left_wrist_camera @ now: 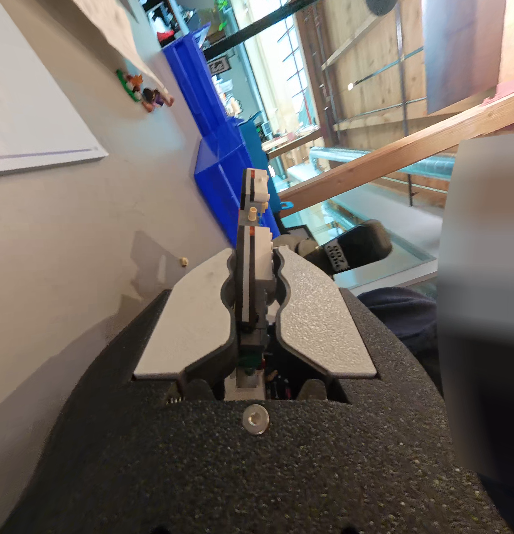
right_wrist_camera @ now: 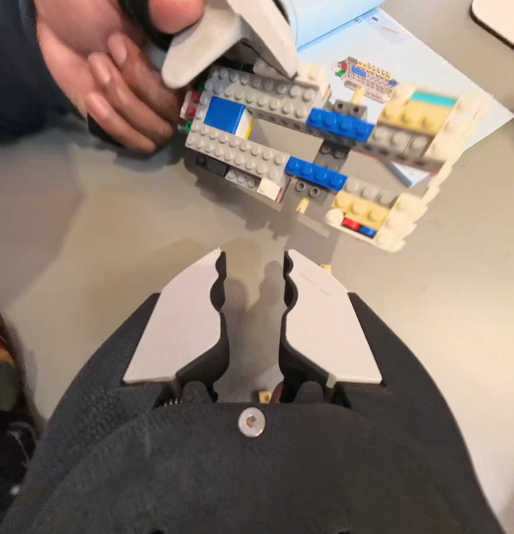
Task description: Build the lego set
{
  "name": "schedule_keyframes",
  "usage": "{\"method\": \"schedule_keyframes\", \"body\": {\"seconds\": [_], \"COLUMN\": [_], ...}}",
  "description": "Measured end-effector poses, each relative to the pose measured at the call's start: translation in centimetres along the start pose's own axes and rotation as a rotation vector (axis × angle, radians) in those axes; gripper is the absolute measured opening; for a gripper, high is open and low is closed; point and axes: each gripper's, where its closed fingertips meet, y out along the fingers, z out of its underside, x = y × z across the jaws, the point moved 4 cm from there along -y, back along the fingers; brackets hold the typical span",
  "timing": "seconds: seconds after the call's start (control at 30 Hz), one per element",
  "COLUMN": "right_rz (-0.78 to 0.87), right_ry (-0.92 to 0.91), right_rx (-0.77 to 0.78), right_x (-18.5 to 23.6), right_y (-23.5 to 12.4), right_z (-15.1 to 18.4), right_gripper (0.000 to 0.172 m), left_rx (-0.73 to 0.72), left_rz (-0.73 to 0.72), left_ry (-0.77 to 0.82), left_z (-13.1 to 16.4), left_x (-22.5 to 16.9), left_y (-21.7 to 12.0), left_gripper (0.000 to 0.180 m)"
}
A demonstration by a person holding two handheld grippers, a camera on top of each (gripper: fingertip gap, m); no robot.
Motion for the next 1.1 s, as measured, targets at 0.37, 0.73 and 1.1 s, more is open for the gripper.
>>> {"method": "schedule_keyframes", "body": {"seconds": [0.37, 0.73, 1.1], "right_rz": [-0.262, -0.400, -0.413], "right_ry": [0.408, 0.529, 0.657], "right_rx": [-0.366, -0.523, -0.630], "right_x": [-0.4, -0.2, -0.9], "right_y": [2.9, 2.8, 2.6], "right_z": [-6.1, -6.9, -6.7], "right_gripper": [0.048, 0.040, 0.023], "left_rx": [-0.241, -0.267, -0.242], "left_rz": [0.216, 0.218, 0.215], "left_ry": [-0.045, -0.022, 0.033], "left_z": [-1.8, -2.0, -1.7], "left_x": [-1.7, -1.6, -1.5], "left_y": [-0.7, -0.9, -0.5], "left_gripper": [0.023, 0.023, 0.024]}}
